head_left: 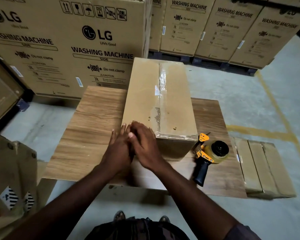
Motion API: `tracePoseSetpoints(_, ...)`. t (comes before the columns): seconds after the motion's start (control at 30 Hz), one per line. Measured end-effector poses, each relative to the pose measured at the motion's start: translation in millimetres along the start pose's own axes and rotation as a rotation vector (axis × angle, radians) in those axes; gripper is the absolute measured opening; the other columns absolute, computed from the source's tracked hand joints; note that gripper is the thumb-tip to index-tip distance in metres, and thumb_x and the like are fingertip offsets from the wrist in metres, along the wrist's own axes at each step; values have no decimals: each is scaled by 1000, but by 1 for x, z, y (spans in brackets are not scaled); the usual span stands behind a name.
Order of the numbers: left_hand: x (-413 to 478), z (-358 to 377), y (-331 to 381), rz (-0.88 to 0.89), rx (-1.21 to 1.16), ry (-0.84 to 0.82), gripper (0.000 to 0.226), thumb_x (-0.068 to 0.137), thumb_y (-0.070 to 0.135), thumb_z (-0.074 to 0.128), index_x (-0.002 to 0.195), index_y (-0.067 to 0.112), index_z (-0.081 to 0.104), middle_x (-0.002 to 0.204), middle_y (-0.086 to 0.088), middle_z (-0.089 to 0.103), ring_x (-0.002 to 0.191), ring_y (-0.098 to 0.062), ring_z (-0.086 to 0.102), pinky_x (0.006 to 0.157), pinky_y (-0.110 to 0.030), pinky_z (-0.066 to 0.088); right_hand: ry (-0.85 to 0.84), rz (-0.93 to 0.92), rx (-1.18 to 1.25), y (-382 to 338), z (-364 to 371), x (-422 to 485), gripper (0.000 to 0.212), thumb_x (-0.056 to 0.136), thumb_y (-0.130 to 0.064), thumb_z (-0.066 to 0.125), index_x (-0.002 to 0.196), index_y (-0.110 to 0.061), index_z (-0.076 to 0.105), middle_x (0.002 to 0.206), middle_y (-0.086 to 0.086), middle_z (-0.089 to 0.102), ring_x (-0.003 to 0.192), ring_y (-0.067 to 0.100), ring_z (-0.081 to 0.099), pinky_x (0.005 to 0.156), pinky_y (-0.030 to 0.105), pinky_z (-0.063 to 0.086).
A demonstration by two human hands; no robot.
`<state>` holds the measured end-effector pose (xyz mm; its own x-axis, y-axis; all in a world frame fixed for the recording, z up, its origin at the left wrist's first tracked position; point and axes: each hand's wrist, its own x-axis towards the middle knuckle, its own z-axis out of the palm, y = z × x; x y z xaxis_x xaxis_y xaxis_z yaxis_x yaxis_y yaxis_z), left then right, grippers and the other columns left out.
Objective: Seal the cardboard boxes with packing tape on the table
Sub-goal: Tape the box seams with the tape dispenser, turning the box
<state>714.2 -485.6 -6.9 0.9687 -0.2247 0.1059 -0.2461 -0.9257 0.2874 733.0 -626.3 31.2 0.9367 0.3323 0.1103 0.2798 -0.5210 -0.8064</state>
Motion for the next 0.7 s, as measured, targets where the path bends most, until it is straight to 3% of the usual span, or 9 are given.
tracePoseSetpoints(0.03, 0, 3, -1, 4, 20, -6, 84, 88, 20, 65, 159, 17, 20, 166, -8, 17, 154, -26, 8, 122, -57, 13, -90, -58, -151, 2, 1, -7, 67, 101, -54, 31, 155, -15, 36, 161, 2, 36, 150, 15, 27, 124, 36, 9)
tracePoseSetpoints(0.1, -1, 2, -3, 3, 41, -16, 86, 83, 18, 66, 158, 17, 25, 165, -8, 22, 153, -26, 17, 120, -58, 18, -162, -130, -344, 14, -4, -18, 70, 103, -55, 28, 161, -18, 18, 169, -1, 15, 156, 12, 8, 125, 36, -2)
tracePoseSetpoints(0.27, -1, -6, -3, -1, 101, 38, 67, 88, 23, 45, 154, 17, 35, 163, -5, 31, 149, -24, 29, 116, -59, 24, -119, -101, -638, 60, -46, -39, 67, 104, -59, 21, 162, -27, 12, 170, -10, 3, 156, 9, -1, 126, 48, -2)
tracePoseSetpoints(0.37, -2, -3, -1, -3, 59, 69, 69, 89, 13, 59, 153, 15, 36, 163, -5, 31, 150, -25, 28, 118, -59, 22, 12, 96, -660, 98, -96, -52, 69, 100, -62, 15, 162, -30, 17, 169, -11, 8, 156, 13, 4, 123, 50, -5)
tracePoseSetpoints(0.5, -1, 0, 13, -80, 37, 110, 69, 90, 15, 65, 153, 9, 37, 162, -11, 31, 150, -30, 27, 120, -58, 16, 115, 434, -569, 132, -150, -69, 82, 95, -69, 13, 151, -12, 33, 160, 13, 35, 153, 30, 18, 122, 61, 1)
tracePoseSetpoints(0.6, 6, 3, 55, -15, 54, 125, 66, 91, 28, 52, 151, 4, 38, 160, -15, 34, 148, -32, 30, 118, -57, 13, 129, 306, -564, 107, -136, -67, 79, 100, -61, 22, 159, -8, 20, 168, 13, 17, 156, 27, 7, 123, 50, -6)
tracePoseSetpoints(0.7, 20, 18, 95, 127, 69, 29, 73, 87, 30, 47, 154, 5, 32, 162, -14, 28, 151, -30, 24, 119, -55, 8, -11, 87, -525, 72, -100, -56, 82, 97, -63, 13, 161, -12, 13, 170, 4, 3, 157, 21, -4, 125, 47, -8)
